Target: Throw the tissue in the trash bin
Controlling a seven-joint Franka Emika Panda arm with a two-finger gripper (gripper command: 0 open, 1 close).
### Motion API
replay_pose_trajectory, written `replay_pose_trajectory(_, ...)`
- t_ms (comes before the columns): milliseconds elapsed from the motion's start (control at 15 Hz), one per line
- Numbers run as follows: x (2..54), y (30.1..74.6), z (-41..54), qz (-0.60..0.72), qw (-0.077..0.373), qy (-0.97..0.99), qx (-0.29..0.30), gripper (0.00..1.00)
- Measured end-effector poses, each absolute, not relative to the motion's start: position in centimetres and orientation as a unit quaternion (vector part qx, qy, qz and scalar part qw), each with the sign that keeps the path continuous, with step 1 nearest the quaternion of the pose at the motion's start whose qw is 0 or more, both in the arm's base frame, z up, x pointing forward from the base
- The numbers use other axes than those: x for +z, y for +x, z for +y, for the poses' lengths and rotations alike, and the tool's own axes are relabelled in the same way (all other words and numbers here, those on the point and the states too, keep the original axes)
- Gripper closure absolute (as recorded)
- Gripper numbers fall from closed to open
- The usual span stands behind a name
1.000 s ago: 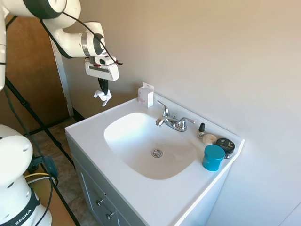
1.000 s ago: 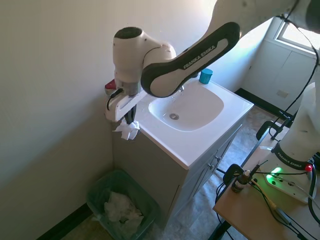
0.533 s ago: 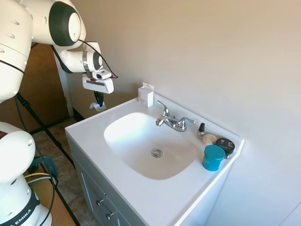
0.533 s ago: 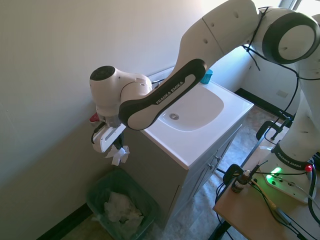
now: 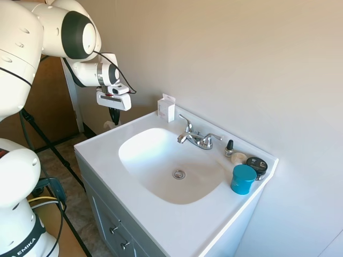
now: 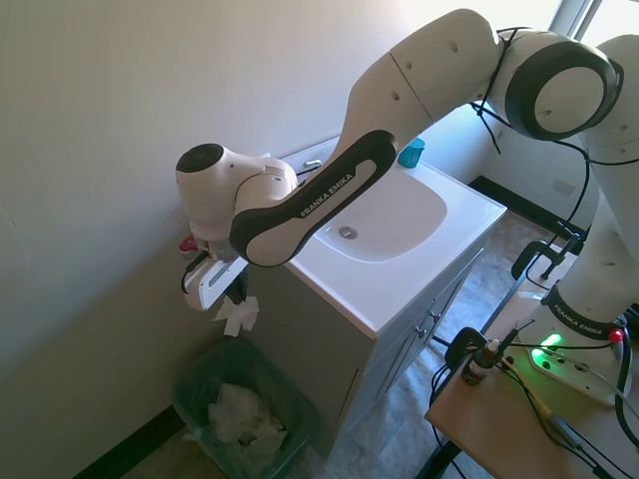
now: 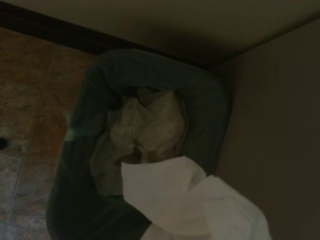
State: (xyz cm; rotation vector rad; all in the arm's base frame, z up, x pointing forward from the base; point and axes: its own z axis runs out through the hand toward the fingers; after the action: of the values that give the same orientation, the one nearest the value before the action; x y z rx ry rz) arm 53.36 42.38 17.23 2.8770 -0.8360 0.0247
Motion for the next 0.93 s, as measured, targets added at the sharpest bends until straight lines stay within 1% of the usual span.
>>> replay_pose_trajectory(600,17.3,53.6,42.2,-0.281,0.074,0.957,0.008,0.00)
replay_pose_trajectory(733,19.0,54.1,42.1,-0.284,0.068,0.956,0.016,0.00)
replay_pose_trajectory(933,23.9,54.8,41.2,-0.297,0.055,0.952,0.040,0.00)
